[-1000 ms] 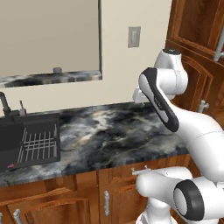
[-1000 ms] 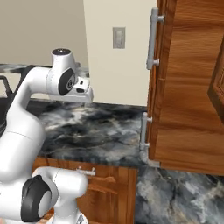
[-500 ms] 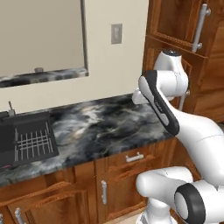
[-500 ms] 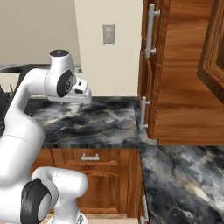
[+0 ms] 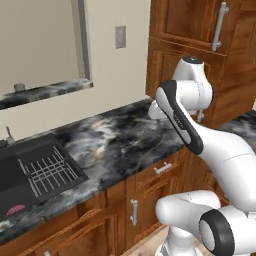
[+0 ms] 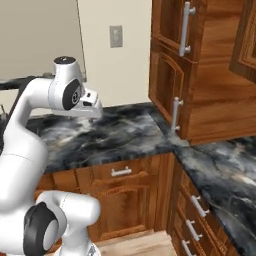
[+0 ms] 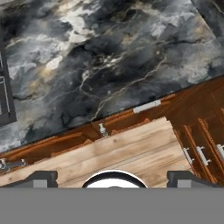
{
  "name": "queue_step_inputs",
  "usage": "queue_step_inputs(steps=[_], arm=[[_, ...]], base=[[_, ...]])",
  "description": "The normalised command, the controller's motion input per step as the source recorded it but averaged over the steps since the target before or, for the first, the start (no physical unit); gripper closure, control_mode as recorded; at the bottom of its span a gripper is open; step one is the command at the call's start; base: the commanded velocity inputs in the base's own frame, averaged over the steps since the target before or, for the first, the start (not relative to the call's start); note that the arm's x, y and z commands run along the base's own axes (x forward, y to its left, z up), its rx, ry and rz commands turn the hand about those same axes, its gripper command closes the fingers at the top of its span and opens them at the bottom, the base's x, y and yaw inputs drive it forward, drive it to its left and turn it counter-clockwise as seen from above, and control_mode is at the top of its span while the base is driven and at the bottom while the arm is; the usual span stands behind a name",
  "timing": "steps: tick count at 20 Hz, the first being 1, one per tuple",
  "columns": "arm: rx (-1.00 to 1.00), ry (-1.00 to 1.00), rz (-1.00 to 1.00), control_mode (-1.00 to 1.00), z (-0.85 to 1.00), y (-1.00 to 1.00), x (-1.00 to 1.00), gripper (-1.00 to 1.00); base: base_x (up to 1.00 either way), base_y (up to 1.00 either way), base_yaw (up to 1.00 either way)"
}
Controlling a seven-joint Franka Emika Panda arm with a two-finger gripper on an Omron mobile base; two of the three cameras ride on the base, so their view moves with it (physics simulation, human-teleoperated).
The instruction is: Take a straw from the drawer in front and place it inside the glass cup on the dining counter.
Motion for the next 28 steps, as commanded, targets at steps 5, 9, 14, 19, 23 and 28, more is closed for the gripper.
queue_step_inputs(steps=[5,9,14,19,23,28], arm=[[0.0,0.0,0.0,1.0,0.0,0.0,0.0,-1.0],[0.0,0.0,0.0,1.0,0.0,0.0,0.0,-1.0],[0.0,0.0,0.0,1.0,0.0,0.0,0.0,-1.0],[0.0,0.0,0.0,1.0,0.0,0.0,0.0,-1.0],[0.0,0.0,0.0,1.0,0.0,0.0,0.0,-1.0],[0.0,0.0,0.0,1.0,0.0,0.0,0.0,-1.0]], base=[[-0.02,0.71,-0.49],[0.0,0.58,-0.47],[0.04,0.52,-0.41],[0.0,0.45,-0.33],[0.0,0.31,-0.2],[-0.04,0.24,-0.06]])
